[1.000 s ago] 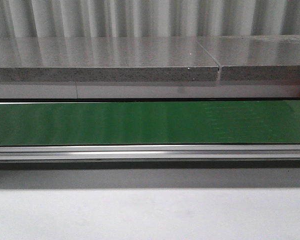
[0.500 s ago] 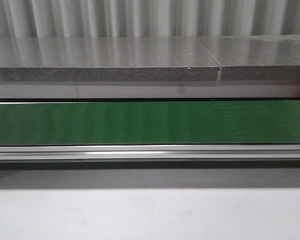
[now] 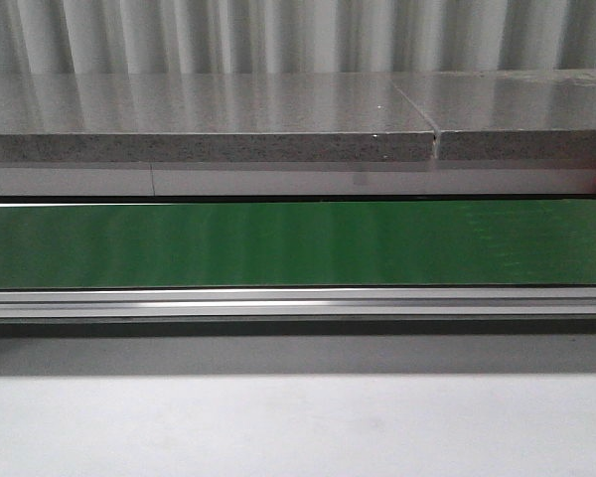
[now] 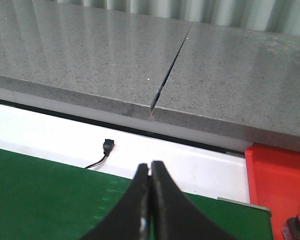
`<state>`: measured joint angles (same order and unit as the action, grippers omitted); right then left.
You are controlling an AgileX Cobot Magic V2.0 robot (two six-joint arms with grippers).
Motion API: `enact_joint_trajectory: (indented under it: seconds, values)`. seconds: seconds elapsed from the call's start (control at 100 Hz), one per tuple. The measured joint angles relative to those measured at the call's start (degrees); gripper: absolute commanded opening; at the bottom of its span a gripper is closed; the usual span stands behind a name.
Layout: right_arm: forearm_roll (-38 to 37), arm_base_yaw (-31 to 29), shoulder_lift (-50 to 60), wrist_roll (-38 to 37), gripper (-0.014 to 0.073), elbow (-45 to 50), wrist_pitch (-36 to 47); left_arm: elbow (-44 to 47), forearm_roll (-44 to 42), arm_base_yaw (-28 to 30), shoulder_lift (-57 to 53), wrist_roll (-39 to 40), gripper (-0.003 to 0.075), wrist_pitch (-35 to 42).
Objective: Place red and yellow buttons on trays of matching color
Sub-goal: 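Move the left gripper over the button cluster toward a red button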
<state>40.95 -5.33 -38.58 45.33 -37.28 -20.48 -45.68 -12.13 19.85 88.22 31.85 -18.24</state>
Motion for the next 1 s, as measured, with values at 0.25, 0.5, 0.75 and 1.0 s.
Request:
enact_joint_trajectory:
  seconds: [0.25, 0.5, 0.75, 1.0]
  values:
    - [0.00, 0.00, 0.00, 0.00, -0.0069, 0.00, 0.00, -0.03, 0.00, 0.00, 2.31, 0.00, 0.0617, 0.33]
    - [0.00, 0.00, 0.00, 0.00, -0.0069, 0.00, 0.00, -0.13, 0.00, 0.00, 2.31, 0.00, 0.0440, 1.22]
    - [0.00, 0.00, 0.00, 0.00, -0.0069, 0.00, 0.00, -0.13, 0.00, 0.00, 2.31, 0.00, 0.0116, 0.76]
    - [0.00, 0.00, 0.00, 0.00, -0.0069, 0.00, 0.00, -0.13, 0.00, 0.00, -0.99, 0.00, -0.0018, -0.09]
